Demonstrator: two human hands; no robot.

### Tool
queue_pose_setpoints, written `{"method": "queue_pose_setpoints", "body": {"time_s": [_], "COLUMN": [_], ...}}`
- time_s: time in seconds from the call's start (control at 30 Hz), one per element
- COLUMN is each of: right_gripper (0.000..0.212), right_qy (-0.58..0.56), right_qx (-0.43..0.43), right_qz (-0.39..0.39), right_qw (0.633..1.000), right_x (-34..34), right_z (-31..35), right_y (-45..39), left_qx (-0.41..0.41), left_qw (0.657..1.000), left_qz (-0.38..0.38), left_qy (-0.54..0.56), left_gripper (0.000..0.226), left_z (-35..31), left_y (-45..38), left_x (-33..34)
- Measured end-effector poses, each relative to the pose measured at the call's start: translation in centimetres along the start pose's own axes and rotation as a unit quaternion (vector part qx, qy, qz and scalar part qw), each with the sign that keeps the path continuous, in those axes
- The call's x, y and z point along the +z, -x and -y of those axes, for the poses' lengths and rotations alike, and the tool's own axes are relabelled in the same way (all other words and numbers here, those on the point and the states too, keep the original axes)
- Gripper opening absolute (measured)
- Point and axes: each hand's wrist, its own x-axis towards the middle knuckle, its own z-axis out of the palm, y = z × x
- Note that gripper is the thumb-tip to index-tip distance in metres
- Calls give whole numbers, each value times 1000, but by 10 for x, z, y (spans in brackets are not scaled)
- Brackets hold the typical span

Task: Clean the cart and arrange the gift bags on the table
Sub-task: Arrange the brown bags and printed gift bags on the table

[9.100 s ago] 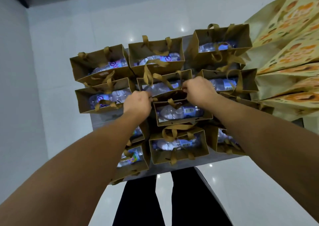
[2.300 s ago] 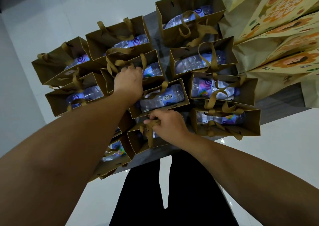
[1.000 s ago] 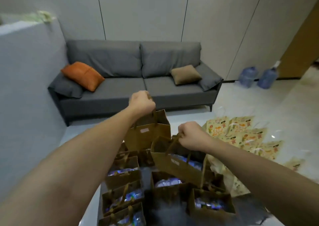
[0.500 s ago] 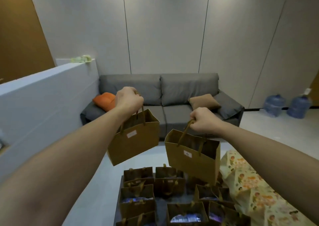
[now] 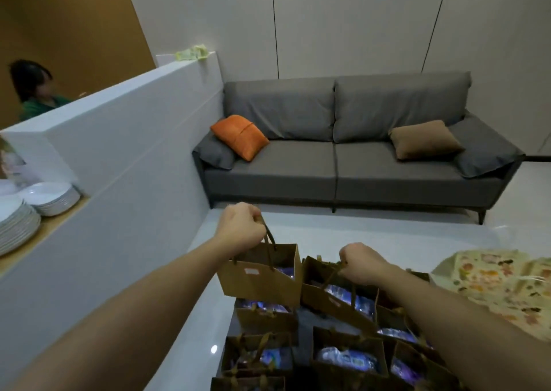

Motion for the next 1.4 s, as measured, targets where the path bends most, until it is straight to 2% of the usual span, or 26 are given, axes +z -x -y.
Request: {"method": "queue_pose_setpoints", "body": {"time_s": [0.13,0.4,0.7,0.9,1.03,1.23,1.4], "right_gripper": [9,7,19,10,11,37,27], "right_qy": [22,39,71,97,99,94,35], "right_qx": [-31,-59,-77,-41,-35,-27,-26], "right_qz": [30,71,52,98,93,101,88], "right_qw": [999,995,993,990,990,990,995], "right_x": [22,57,73,93,115,138,134], "right_z": [-7,-16,-10,-29,-43,-62,-66], "right_y": [-26,-68,-105,-112,-112,-111,-111], "left_qx": [-21,-61,-100,-99,-105,-109,-119], "left_qw": [999,996,992,991,990,988,985], "left_qz": [37,48,62,69,78,97,111], "left_qy": [-25,-47,-53,-50,-47,-55,-55], "left_gripper": [26,18,18,24,29,25,25], "left_z": [11,28,41,37,39,45,45], "left_y": [-1,-3,-8,-7,-9,-7,-6], "left_x": [25,49,64,68,74,91,100]}}
